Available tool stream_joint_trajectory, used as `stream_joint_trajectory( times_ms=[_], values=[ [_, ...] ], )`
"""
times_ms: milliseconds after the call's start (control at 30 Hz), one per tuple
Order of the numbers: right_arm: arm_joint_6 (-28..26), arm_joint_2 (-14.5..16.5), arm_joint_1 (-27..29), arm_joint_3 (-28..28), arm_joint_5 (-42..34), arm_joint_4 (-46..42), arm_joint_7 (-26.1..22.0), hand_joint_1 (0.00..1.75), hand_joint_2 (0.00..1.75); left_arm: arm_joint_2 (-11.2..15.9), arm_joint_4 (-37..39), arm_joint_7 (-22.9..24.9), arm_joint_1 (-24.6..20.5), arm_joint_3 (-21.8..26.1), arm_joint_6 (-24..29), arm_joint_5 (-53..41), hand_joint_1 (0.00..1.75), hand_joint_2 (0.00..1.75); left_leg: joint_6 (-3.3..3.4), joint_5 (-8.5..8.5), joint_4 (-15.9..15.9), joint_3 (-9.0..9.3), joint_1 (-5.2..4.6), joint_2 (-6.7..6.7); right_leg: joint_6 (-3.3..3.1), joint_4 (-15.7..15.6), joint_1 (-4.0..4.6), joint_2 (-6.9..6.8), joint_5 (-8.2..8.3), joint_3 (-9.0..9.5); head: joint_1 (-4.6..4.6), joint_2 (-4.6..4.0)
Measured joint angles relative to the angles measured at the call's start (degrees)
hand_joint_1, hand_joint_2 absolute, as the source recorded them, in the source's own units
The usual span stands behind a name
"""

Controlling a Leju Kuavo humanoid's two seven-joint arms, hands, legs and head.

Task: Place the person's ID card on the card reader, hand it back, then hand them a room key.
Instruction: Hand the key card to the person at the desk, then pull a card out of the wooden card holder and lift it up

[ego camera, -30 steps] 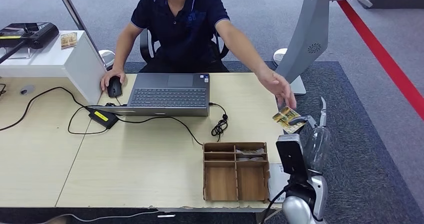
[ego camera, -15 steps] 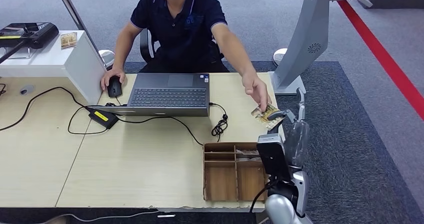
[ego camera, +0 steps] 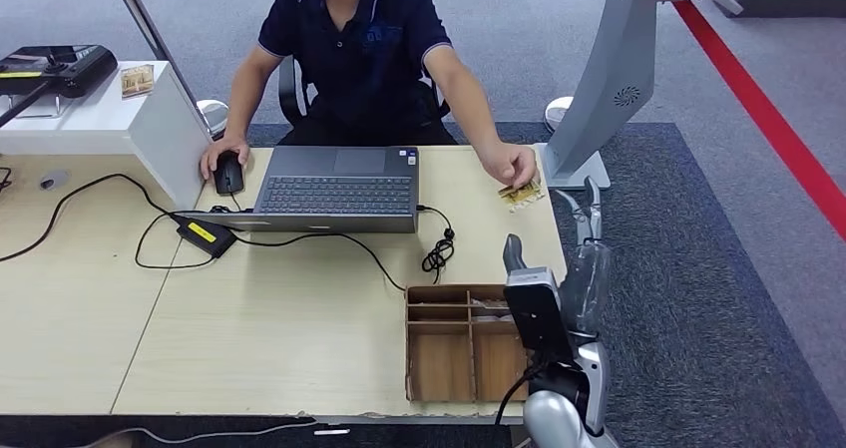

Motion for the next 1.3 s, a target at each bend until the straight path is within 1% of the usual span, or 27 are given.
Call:
stream_joint_trajectory(
  times_ms=[367, 600, 1067, 1300],
  values=[
    [0.0, -0.21, 0.0, 0.87, 0.23, 0.19, 1.34, 0.0, 1.75, 0.02, 0.0, -0.01, 0.0, -0.01, -0.02, 0.02, 0.0, 0.0, 0.0, 0.0, 0.0, 0.0, 0.0, 0.0, 0.0, 0.0, 0.0, 0.0, 0.0, 0.0, 0.0, 0.0],
    [0.0, -1.12, -0.01, 2.83, 2.14, 0.17, 4.27, 0.0, 1.75, 0.02, 0.0, 0.01, 0.01, 0.01, 0.0, 0.18, 0.0, 0.0, 0.0, 0.0, 0.0, 0.01, 0.0, 0.0, 0.0, 0.0, 0.0, 0.0, 0.0, 0.0, 0.0, -0.01],
    [0.0, -5.22, -0.07, 8.49, 6.62, 0.15, 10.39, 0.0, 1.75, 0.02, 0.0, 0.01, 0.02, 0.01, 0.04, 0.23, 0.0, 0.0, 0.0, 0.0, 0.0, 0.01, 0.0, 0.0, 0.0, -0.01, 0.0, 0.0, 0.0, 0.0, 0.0, 0.0],
    [0.18, -7.45, 0.22, 10.85, 7.51, 0.19, 11.84, 0.0, 1.75, 0.02, 0.0, 0.01, 0.02, 0.01, 0.24, 0.52, 0.0, 0.0, 0.0, 0.0, 0.0, 0.01, 0.0, 0.0, 0.0, -0.01, 0.0, 0.0, 0.0, 0.0, 0.0, 0.0]
  ],
)
